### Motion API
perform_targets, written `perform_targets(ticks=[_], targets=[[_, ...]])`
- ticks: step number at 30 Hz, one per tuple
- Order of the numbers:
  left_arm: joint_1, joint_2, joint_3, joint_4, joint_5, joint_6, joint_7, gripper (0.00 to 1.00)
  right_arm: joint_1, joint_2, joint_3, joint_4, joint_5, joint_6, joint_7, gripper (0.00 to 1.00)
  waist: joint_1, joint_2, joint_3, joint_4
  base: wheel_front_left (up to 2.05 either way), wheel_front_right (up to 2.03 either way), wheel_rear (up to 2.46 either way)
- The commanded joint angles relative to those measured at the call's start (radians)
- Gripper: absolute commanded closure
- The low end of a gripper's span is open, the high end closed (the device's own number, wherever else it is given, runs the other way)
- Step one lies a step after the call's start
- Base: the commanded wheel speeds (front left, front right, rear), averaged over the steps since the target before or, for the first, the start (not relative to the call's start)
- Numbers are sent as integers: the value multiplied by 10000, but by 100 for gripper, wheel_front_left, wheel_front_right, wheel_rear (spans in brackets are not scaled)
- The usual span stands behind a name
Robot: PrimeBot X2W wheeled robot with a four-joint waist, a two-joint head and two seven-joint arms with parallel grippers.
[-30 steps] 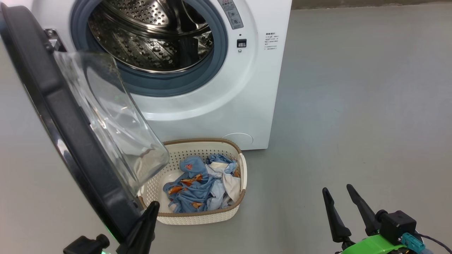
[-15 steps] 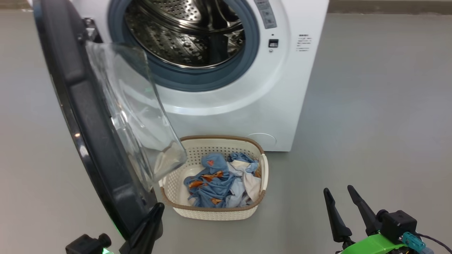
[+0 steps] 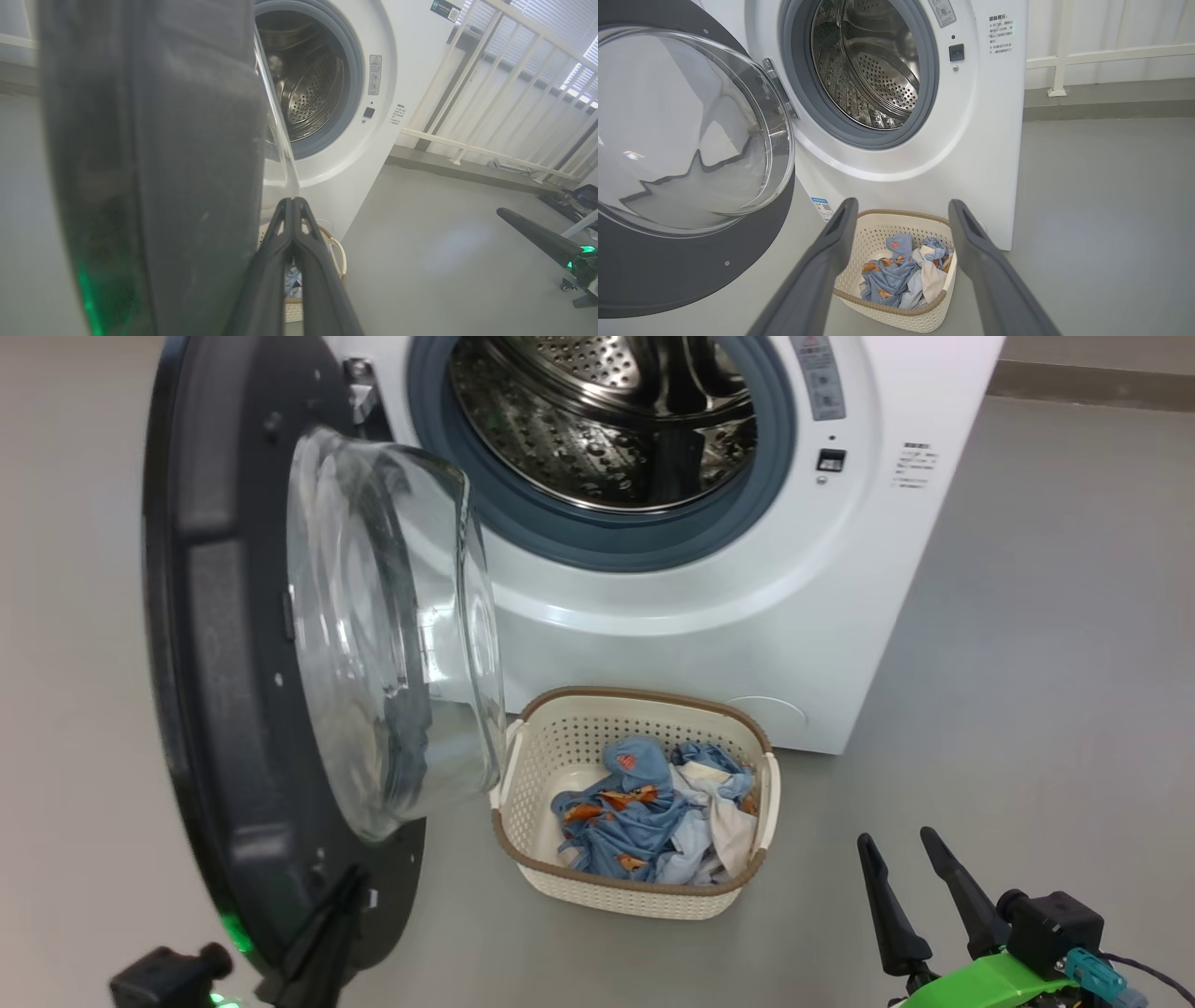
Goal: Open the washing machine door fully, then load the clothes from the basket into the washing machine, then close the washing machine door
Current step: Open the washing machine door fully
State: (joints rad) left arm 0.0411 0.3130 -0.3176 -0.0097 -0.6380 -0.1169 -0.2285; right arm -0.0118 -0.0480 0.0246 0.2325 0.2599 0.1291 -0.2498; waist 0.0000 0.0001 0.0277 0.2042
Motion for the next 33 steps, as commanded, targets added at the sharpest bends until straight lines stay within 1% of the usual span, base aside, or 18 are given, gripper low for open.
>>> perform_targets(ticks=[1, 7, 10, 13, 15, 16, 20, 25, 29, 30, 33], targets=[[-556, 432, 751, -41, -128, 255, -14, 100, -440, -22, 239, -218, 168, 16, -120, 0, 0, -1, 18, 270, 0, 0, 0], [-649, 784, 1182, 192, -330, 403, 149, 100, -489, -22, 211, -204, 207, 16, -120, 0, 0, -1, 48, 608, 0, 0, 0], [-852, 977, 1432, 421, -536, 385, 250, 100, -525, -22, 208, -201, 251, 16, -120, 0, 0, -1, 99, 764, 0, 0, 0], [-1203, 1289, 1673, 846, -717, 327, 433, 100, -581, -22, 253, -196, 308, 16, -120, 0, 0, -1, 162, 866, 0, 0, 0], [-1474, 1531, 1819, 1182, -815, 274, 545, 100, -645, -22, 255, -205, 323, 16, -120, 0, 0, -1, 243, 911, 0, 0, 0], [-1746, 1777, 1902, 1542, -875, 214, 663, 100, -719, -22, 265, -217, 328, 16, -120, 0, 0, -1, 336, 944, 0, 0, 0], [-2252, 2155, 2008, 2294, -1033, 99, 814, 100, -844, -22, 283, -245, 337, 16, -120, 0, 0, -1, 546, 997, 0, 0, 0], [-3028, 2495, 1982, 3481, -1145, -9, 888, 100, -986, -22, 246, -261, 410, 16, -120, 0, 0, -1, 803, 1087, 0, 0, 0], [-3732, 2723, 1897, 4430, -1181, -72, 774, 100, -1166, -22, 249, -300, 432, 16, -120, 0, 0, -1, 1048, 1166, 0, 0, 0], [-3732, 2723, 1897, 4430, -1181, -72, 774, 100, -1166, -22, 249, -300, 432, 16, -120, 0, 0, -1, 1048, 1166, 0, 0, 0], [-4293, 2908, 1810, 5226, -1268, -105, 719, 100, -1293, -22, 288, -253, 430, 16, -120, 0, 0, -1, 1218, 1215, 0, 0, 0]])
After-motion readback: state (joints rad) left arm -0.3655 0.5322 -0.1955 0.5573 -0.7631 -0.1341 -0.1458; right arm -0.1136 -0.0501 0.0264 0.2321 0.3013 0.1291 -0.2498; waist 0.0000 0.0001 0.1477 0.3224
